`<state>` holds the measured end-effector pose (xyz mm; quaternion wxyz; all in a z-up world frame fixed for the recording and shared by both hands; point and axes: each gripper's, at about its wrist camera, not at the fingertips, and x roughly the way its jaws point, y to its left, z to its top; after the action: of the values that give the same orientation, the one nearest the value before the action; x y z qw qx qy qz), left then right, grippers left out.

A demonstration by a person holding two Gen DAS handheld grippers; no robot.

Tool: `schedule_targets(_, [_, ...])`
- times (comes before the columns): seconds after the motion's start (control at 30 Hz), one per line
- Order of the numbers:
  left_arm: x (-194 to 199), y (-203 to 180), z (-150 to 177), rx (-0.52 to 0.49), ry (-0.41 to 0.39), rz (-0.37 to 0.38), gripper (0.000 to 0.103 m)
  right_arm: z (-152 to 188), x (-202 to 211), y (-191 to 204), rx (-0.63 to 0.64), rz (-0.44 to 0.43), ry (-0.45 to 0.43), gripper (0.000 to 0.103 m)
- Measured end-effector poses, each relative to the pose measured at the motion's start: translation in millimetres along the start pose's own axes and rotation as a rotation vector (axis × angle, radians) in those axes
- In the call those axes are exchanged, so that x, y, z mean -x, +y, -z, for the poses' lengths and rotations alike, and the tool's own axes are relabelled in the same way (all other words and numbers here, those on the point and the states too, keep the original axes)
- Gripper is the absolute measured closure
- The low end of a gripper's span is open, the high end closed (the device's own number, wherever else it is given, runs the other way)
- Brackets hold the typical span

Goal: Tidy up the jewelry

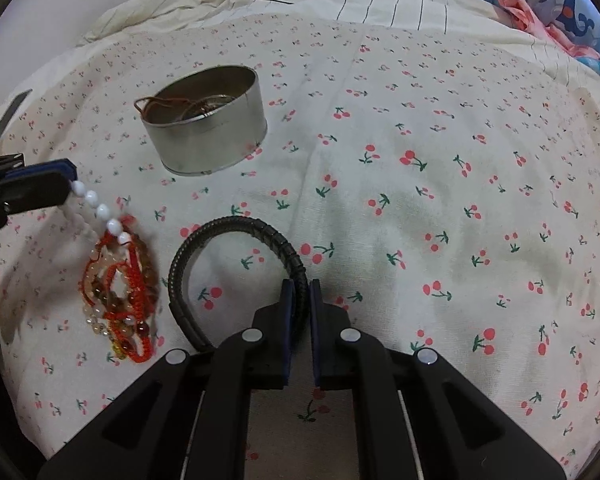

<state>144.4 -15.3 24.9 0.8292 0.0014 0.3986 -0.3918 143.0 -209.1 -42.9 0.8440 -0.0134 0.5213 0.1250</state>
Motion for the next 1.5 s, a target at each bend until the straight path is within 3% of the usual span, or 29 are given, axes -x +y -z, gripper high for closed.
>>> schedule_targets(0.23, [35,4,-11,0.075,-0.115,0.160,0.096,-2,8,-1,-0.040,-0.070,-0.029,0.095])
schedule_targets(0.33, [41,7,-13,0.096,-0.132,0.169,0.097,-3,13,-3,-0.058,-0.102,-0.048,0.095])
schedule_targets(0.67, [25,17,-23,0.111,-0.103,0.112,0.096,-16,36,-12,-0.131,-0.188,-0.165,0.095])
schedule_targets(0.9, [10,42,-55,0.140,-0.120,0.062,0.096,-45,49,-17,-0.158,-0.157,-0.264,0.095])
schedule_targets(1.17, [-33,71,-84,0.188,-0.089,0.050,0.096,-62,40,-17,-0.141,-0.120,-0.265,0.095])
schedule_targets(1.23, [-45,76,-82,0.201,-0.054,-0.006,0.096,-67,37,-16,-0.134,-0.114,-0.262,0.095])
schedule_targets(1.37, [-67,80,-73,0.162,0.052,-0.215,0.096,-75,30,-11,-0.113,-0.107,-0.258,0.095])
schedule_targets(1.47, [-62,79,-71,0.132,0.064,-0.282,0.094,-83,25,1,-0.083,-0.099,-0.255,0.095])
schedule_targets(1.5, [-59,77,-71,0.119,0.062,-0.305,0.089,-85,25,4,-0.073,-0.091,-0.255,0.095])
